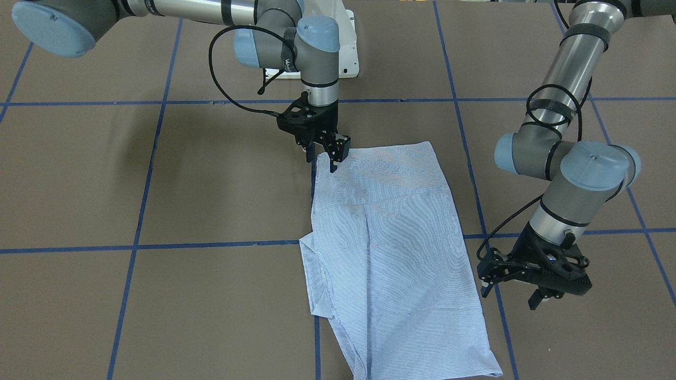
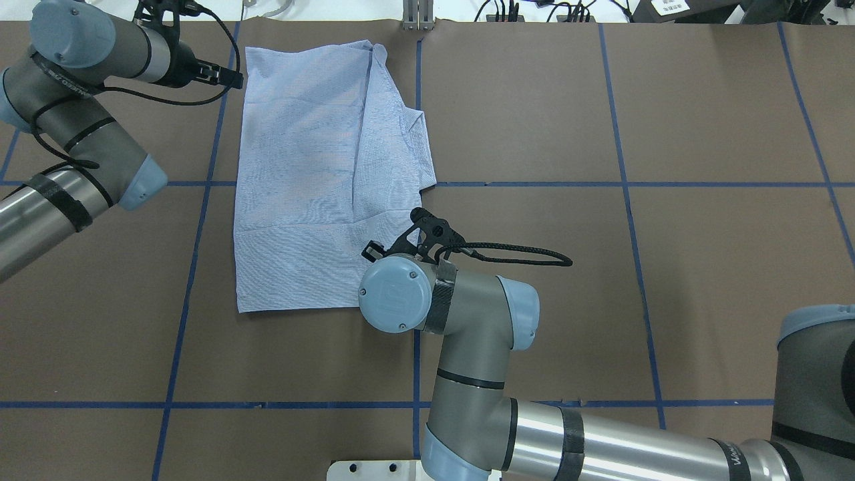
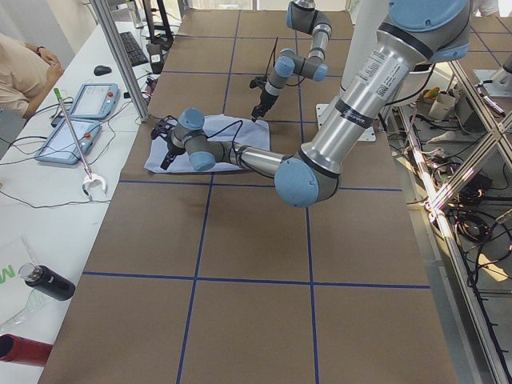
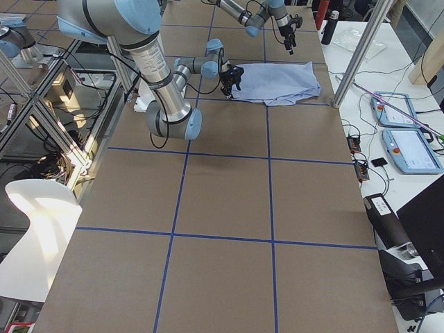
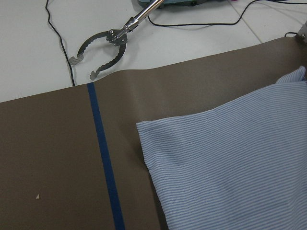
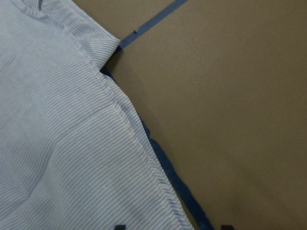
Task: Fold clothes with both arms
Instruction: 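Move the right gripper to the shirt's opposite side edge nearest the robot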
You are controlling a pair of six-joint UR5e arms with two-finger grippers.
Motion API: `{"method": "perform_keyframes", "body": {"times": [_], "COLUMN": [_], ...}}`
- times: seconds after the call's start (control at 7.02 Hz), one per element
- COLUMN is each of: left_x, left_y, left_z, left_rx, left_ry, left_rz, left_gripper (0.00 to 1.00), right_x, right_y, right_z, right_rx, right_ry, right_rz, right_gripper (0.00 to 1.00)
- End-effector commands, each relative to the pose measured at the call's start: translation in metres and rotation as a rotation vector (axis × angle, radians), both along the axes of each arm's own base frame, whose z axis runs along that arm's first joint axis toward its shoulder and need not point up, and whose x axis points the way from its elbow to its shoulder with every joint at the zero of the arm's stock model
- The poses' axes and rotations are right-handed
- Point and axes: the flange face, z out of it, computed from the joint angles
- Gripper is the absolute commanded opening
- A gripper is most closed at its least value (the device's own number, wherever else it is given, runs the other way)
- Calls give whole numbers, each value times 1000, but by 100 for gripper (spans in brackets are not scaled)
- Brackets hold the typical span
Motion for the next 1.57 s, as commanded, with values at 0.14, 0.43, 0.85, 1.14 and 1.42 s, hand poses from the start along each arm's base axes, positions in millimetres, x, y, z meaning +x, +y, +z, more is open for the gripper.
{"method": "perform_keyframes", "body": {"times": [0.14,0.43,0.85,1.14,1.42], "left_x": [-1,-1,0,-1,-1], "left_y": [0,0,0,0,0], "left_z": [0,0,-1,-1,-1], "left_rx": [1,0,2,2,2], "left_ry": [1,1,2,2,2], "left_rz": [-2,0,1,0,0], "left_gripper": [100,100,100,100,100], "right_x": [-7,-11,-14,-16,-20], "right_y": [4,8,12,17,24], "right_z": [7,10,9,9,8], "right_rx": [-1,7,10,10,30], "right_ry": [16,28,27,27,33], "right_rz": [-4,-1,-5,-12,-3], "right_gripper": [70,69,61,57,39]}}
